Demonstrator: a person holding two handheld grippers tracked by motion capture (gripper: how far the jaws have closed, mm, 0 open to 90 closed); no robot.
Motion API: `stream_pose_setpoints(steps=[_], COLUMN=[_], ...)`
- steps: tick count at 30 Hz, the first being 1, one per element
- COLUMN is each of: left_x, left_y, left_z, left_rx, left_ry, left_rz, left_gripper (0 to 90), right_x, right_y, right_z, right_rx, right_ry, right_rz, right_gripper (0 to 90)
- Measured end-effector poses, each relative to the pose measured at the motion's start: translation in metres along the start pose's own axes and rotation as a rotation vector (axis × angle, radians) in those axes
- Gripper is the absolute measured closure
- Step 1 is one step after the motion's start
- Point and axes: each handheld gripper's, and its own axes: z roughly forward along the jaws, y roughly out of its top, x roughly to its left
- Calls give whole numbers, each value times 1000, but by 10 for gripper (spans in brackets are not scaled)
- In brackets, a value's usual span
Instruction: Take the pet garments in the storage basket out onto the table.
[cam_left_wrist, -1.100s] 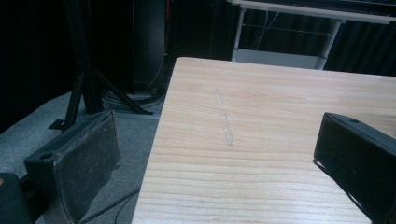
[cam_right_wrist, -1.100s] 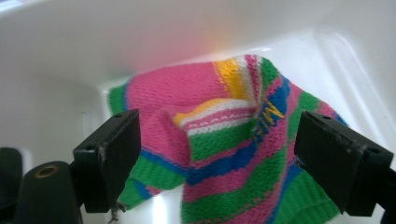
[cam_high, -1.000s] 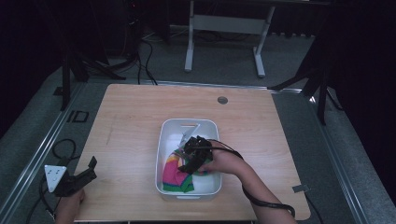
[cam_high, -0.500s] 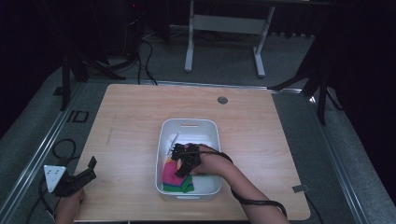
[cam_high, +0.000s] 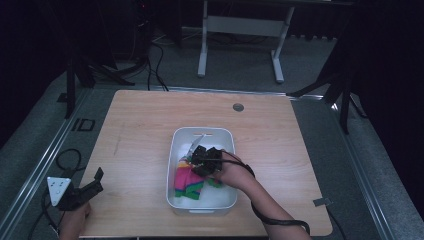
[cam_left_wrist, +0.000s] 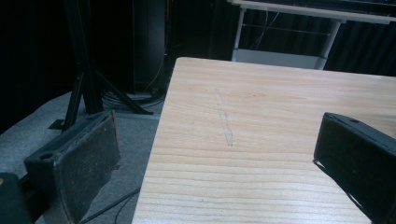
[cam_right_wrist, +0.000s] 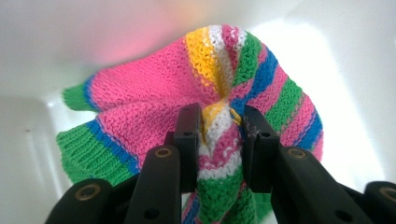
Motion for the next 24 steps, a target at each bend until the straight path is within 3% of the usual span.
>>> stream_pose_setpoints(steps=[13,24], left_x=[0,0], left_y=[0,0], left_z=[0,0], left_rx=[1,-1], left_ry=[2,2], left_rz=[3,1], left_gripper=[9,9], right_x=[-16,-20], right_y=[3,8], right_z=[-77,-123], right_rx=[-235,-339], right_ry=[-30,-72], right_rz=[45,45], right_gripper=[709,708])
